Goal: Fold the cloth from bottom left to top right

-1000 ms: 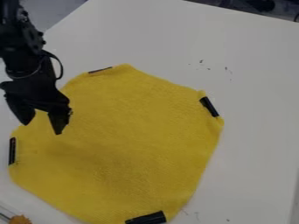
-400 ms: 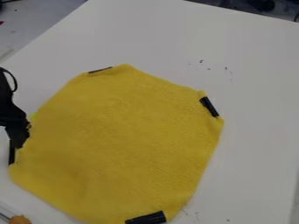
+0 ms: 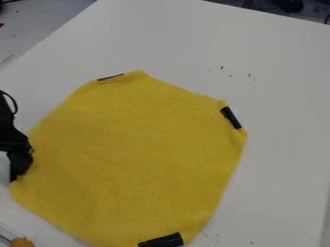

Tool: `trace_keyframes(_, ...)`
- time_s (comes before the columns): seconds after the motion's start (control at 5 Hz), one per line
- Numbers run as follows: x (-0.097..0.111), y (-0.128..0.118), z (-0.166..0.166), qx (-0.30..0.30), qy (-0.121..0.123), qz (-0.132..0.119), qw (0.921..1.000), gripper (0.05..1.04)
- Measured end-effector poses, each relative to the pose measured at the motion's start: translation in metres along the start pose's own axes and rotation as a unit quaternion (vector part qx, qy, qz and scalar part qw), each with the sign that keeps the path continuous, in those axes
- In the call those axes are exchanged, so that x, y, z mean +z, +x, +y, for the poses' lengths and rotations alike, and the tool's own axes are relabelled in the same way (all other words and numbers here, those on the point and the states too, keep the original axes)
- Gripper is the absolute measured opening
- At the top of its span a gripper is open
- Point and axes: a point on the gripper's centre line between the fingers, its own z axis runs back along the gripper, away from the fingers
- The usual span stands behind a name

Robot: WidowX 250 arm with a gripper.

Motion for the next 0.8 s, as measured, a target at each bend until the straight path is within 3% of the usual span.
trace_keyframes(0.4, -0.003, 0.004, 0.004, -0.017, 0.003, 0.002, 0.9999, 0.440)
trace_keyframes(0.6, -0.001, 0.004, 0.003, -0.033, 0.012, 0.013, 0.9993, 0.248)
trace_keyframes(0.8, 0.013, 0.001, 0.005, -0.028, 0.029, 0.022, 0.9989, 0.120)
